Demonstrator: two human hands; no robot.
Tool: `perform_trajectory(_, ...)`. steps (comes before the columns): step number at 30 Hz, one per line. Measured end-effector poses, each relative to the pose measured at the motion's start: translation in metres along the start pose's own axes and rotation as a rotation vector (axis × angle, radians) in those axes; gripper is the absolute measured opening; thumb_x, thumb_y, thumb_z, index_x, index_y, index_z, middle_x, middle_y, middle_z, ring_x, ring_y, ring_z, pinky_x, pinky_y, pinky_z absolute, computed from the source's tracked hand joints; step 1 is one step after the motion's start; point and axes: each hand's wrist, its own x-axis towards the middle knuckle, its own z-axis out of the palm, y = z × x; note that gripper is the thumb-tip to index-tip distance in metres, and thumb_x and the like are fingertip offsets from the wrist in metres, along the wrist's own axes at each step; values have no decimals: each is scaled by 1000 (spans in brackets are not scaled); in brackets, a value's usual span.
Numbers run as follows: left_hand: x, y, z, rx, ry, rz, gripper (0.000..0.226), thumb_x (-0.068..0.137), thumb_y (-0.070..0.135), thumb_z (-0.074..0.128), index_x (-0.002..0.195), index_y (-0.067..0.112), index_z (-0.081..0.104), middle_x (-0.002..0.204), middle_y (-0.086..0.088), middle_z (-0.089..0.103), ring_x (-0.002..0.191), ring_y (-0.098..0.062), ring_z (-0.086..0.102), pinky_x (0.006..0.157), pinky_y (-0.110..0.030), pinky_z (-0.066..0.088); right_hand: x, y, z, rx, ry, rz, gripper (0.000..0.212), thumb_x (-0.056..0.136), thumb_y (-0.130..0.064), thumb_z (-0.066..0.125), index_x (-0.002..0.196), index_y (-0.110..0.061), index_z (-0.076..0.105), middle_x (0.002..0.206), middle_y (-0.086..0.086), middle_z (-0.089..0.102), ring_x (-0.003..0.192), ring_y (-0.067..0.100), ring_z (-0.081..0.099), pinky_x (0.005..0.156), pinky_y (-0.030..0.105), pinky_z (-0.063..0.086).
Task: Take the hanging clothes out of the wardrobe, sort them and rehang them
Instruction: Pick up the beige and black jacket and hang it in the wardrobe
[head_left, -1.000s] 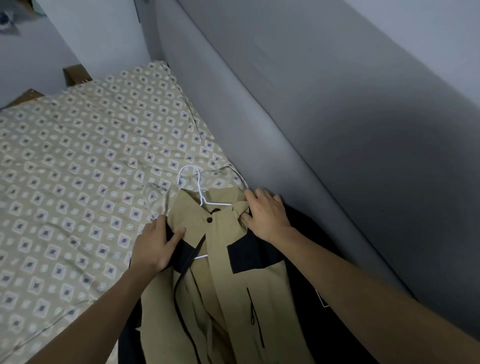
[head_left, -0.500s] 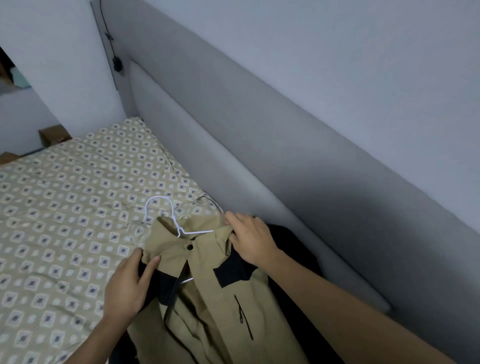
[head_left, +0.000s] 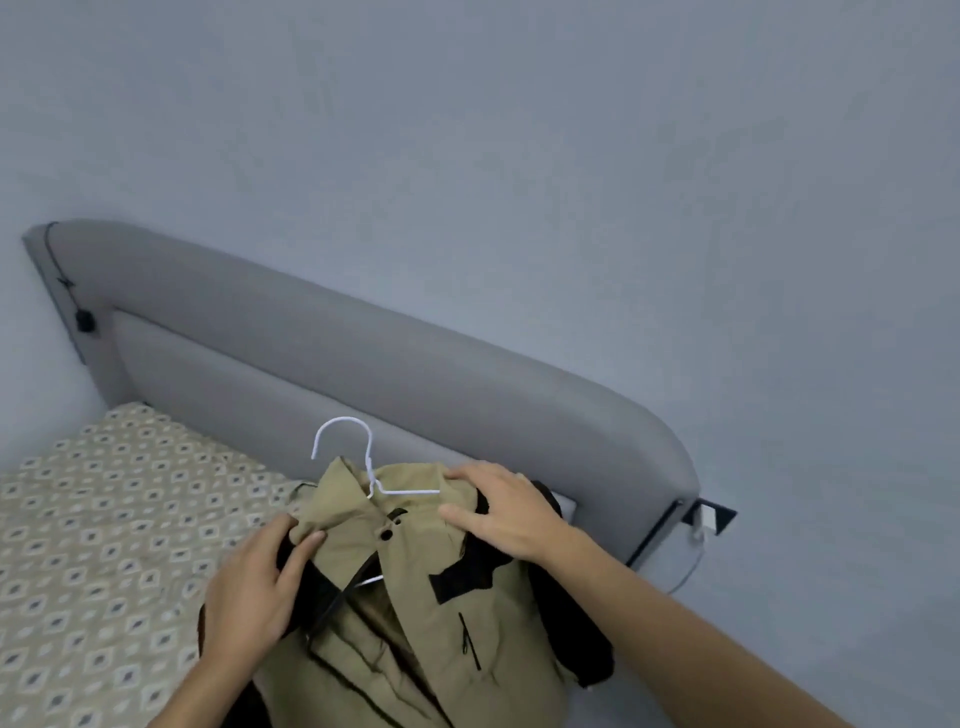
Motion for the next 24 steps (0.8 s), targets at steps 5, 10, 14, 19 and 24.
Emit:
perform_trajectory(5,-2,99,-8,-29,4,239,29,95,45,63,78,28,45,67,9,49,67,-14,47,55,-39,40,-76,21,-62,-103,215,65,43,92,-77,52,93,-34,54,92,-12,58,90,12,56,77,37,47)
perform_trajectory(10,-4,183,-6,-73,-1,423,28,96,43,64,80,31,44,71,10,48,71,-13,49,54,-37,39,-147,36,-116,-142,418,147,53,94,-71,52,70,-27,32,70,-6,44,69,14,45,62,40,37)
perform_trajectory(14,-13,241,-1,-126,-6,583,30,100,53,59,82,33,45,71,12,48,72,-13,49,53,-38,41,-211,42,-146,-159,553,261,54,94,-71,51,73,-22,40,68,-6,47,68,16,46,60,39,32)
perform_trajectory(19,-37,303,3,-182,-82,760,29,96,60,47,82,34,46,74,13,50,74,-13,50,55,-37,42,-300,33,-165,-210,711,412,50,96,-69,49,76,-24,43,72,-8,49,70,14,46,61,38,32)
perform_trajectory(24,-80,359,16,-261,-207,899,31,96,63,44,84,35,49,76,13,53,72,-12,52,56,-37,44,-396,22,-173,-279,807,555,51,98,-70,45,75,-24,43,71,-7,50,70,15,50,62,39,40)
